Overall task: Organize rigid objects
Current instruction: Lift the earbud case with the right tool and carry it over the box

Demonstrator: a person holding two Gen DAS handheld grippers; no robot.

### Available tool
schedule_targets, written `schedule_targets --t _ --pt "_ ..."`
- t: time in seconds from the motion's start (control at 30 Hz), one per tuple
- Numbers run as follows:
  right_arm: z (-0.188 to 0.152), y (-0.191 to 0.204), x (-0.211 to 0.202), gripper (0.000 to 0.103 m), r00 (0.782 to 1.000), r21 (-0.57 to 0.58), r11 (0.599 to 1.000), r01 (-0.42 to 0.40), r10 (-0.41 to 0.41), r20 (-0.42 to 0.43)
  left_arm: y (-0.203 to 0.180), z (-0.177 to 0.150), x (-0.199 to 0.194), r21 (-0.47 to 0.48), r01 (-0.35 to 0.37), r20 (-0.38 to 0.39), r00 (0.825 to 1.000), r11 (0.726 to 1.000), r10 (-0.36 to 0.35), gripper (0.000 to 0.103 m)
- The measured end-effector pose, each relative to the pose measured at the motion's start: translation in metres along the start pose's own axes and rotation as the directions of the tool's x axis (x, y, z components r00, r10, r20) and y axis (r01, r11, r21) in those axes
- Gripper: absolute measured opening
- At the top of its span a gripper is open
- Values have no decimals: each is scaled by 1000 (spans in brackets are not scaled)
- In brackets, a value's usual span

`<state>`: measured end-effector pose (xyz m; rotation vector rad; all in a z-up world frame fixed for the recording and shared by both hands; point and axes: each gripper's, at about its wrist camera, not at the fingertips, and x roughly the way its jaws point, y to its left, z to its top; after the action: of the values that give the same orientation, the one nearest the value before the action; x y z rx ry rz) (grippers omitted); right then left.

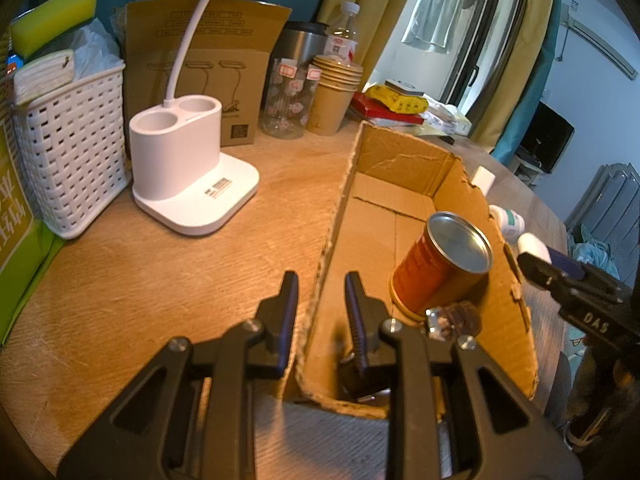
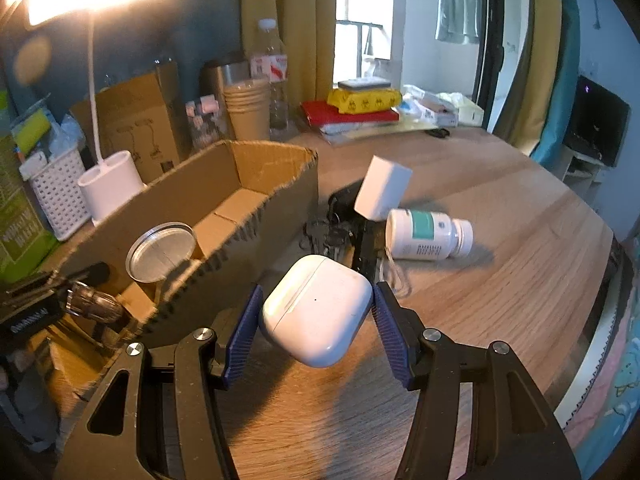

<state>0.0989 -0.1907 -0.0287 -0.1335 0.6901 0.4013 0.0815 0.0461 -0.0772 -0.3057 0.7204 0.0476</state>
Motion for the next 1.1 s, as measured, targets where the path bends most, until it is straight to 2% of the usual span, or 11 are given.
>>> schedule_targets --t 0.37,0.77,0.9,0.97,1.1 --pt "14 11 -10 60 999 -14 999 -33 34 36 0 0 0 0 0 0 1000 1000 0 26" --pt "47 59 -5 60 992 -137 985 -107 116 58 0 0 0 0 0 0 1000 1000 0 26" --pt "58 76 15 60 987 -196 968 -158 163 10 0 0 0 0 0 0 1000 1000 0 26" --pt "65 86 31 59 979 -242 949 -202 198 -42 0 0 0 0 0 0 1000 1000 0 26" --pt "75 102 59 60 948 -307 900 -311 267 -175 0 0 0 0 0 0 1000 1000 0 26"
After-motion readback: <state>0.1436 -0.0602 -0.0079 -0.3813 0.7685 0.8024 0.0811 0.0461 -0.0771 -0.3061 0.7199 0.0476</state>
